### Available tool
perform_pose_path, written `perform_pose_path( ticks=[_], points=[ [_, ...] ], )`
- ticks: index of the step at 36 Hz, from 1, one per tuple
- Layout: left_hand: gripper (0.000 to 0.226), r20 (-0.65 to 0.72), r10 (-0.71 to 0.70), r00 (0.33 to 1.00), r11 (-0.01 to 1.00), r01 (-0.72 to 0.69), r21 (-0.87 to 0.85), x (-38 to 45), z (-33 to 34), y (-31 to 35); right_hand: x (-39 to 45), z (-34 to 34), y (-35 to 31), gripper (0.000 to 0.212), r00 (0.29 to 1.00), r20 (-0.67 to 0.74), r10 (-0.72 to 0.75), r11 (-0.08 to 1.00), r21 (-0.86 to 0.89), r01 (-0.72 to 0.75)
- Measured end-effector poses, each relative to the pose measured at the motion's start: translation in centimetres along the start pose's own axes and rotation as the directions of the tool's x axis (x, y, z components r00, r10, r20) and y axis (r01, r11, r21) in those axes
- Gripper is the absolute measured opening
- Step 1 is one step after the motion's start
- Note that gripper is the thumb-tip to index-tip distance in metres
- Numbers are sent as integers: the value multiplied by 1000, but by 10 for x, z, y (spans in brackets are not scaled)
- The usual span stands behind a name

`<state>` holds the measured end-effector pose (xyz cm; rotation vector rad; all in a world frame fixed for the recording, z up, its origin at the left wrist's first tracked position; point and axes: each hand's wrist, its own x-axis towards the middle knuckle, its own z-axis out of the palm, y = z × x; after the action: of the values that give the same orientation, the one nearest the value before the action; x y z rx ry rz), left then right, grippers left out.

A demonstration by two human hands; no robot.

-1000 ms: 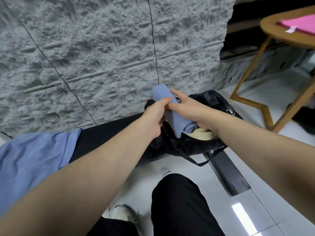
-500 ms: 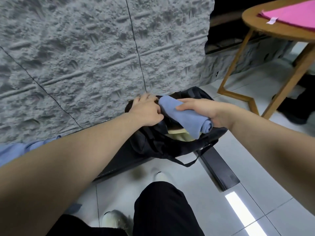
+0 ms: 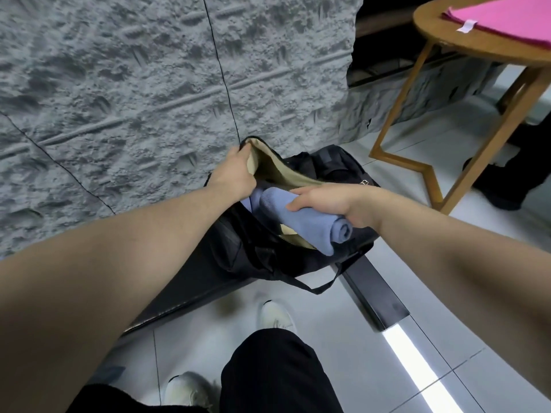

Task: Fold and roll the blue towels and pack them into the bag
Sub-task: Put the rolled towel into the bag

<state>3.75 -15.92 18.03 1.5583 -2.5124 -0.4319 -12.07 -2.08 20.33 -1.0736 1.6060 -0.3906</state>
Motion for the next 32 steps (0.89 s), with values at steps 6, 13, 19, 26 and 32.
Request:
perform_pose_path(
  ticks=[6, 13, 19, 26, 32],
  points=[
    [76, 13, -41, 999, 998, 41, -45, 4, -1, -3, 38, 16, -5, 35, 998, -58, 19, 994, 107, -13],
    [76, 36, 9, 999, 996, -6, -85, 6, 1, -7, 66, 9, 5, 67, 939, -339, -53, 999, -20, 49],
    [73, 29, 45, 999, 991, -41, -129, 9, 5, -11, 89, 21, 7, 68, 941, -337, 22, 997, -63, -46],
    [75, 34, 80, 996, 991, -76, -107, 9, 7, -18, 114, 37, 7, 82, 922, -386, 33, 994, 105, 8],
    [77, 51, 80, 995, 995, -77, -64, 7, 9, -20, 105, 35, 14, 77, 942, -320, 99, 990, 123, -63]
  ],
)
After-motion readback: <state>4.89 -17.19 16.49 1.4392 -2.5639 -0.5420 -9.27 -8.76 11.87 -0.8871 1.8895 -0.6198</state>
